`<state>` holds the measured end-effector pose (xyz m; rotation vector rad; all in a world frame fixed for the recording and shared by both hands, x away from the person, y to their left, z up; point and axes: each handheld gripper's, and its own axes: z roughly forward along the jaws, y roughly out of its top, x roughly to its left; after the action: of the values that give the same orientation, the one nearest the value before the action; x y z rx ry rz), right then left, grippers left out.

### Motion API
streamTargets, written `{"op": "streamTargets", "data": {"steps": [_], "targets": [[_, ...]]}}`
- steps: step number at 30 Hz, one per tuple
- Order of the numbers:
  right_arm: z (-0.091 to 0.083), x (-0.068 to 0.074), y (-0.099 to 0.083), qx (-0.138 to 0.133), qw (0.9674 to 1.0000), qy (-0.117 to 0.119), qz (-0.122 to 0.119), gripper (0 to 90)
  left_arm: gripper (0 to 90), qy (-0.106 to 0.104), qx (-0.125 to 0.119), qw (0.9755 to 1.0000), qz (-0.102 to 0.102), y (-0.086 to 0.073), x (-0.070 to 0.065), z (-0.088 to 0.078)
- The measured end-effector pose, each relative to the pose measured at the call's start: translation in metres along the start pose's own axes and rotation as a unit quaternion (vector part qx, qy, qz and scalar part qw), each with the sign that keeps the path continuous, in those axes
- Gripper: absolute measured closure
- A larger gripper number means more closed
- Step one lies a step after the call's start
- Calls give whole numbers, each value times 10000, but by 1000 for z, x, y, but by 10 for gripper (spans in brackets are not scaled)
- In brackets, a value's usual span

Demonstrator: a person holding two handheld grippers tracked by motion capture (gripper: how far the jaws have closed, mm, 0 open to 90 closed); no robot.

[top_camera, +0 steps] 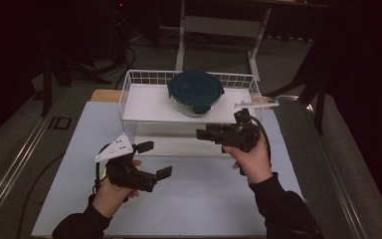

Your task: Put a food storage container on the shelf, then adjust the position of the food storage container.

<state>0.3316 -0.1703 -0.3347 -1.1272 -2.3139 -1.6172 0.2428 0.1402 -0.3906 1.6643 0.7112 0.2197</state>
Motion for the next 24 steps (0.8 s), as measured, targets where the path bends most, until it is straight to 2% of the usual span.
{"op": "streamTargets", "data": {"steps": [3,5,9,11,14,16,20,24], "targets": [[-7,3,-14,-156,9997,110,-122,250,0,-65,39,10000,-9,-2,3,-6],[-13,6,-26,-368,9988,219,-249,201,0,-96,123,9999,35,-4,4,-10],[-24,10,-45,-548,9963,52,-654,175,0,-192,265,9995,44,-7,7,-18],[-28,10,-54,-530,9957,-56,-757,175,0,-159,358,9992,80,-9,8,-23],[-35,9,-65,-526,9954,-114,-791,166,0,-182,397,9989,180,-12,10,-32],[-38,7,-75,-486,9950,-244,-841,165,4,-144,393,9988,248,-15,11,-38],[-43,2,-91,-469,9949,-299,-844,165,46,75,469,9980,411,-23,16,-53],[-47,-2,-107,-482,9947,-353,-837,166,70,212,445,9980,388,-32,27,-69]]}}
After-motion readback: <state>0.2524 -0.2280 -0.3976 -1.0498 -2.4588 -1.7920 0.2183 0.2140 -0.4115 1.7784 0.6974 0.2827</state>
